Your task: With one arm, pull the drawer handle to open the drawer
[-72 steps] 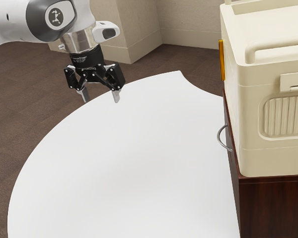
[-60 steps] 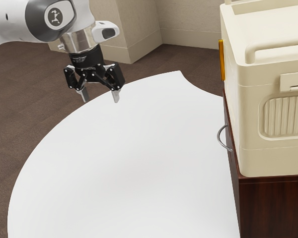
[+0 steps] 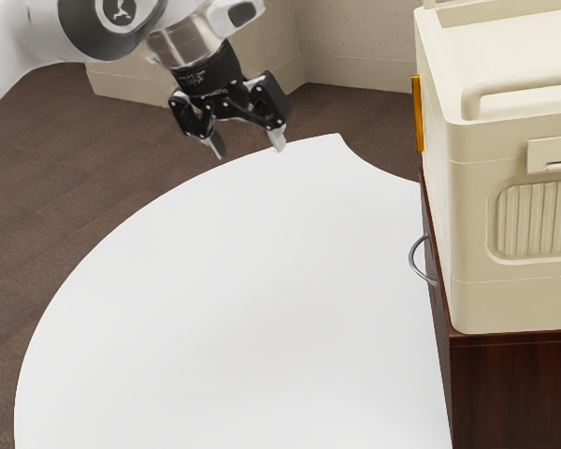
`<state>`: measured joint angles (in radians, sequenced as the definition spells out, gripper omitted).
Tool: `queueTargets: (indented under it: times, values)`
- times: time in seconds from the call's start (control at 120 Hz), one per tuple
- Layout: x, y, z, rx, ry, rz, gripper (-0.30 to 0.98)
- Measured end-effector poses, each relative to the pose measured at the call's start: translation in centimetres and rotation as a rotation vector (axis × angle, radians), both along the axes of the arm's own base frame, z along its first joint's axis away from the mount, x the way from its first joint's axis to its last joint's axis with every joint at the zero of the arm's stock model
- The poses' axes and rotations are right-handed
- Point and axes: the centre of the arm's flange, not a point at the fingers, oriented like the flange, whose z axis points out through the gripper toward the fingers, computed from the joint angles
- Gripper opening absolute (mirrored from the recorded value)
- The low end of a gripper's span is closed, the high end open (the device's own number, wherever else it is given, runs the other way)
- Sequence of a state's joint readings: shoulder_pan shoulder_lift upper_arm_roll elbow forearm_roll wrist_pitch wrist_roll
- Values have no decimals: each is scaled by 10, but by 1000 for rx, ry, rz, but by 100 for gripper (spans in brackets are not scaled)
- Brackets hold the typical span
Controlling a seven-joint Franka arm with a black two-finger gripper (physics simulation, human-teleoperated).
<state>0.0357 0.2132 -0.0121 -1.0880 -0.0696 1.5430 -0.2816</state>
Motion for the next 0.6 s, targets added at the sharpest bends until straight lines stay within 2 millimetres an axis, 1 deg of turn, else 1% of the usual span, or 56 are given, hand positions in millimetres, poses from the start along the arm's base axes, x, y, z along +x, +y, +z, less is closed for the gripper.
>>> queueTargets:
  times: [0.1, 0.15, 0.192, 0.267, 0.3, 0.367, 0.483, 0.533, 0.6]
  values:
    - [31, -1, -33, -25, -4, 27, 69]
    - [38, -2, -42, -40, -10, 46, 69]
    - [44, -8, -47, -54, -12, 58, 69]
    - [48, -19, -53, -75, -10, 82, 69]
    - [48, -22, -57, -83, 1, 96, 69]
    - [47, -34, -62, -96, 22, 112, 69]
    - [43, -49, -59, -121, 35, 144, 69]
    - [45, -54, -62, -147, 38, 158, 69]
    - [56, -62, -91, -198, 65, 182, 69]
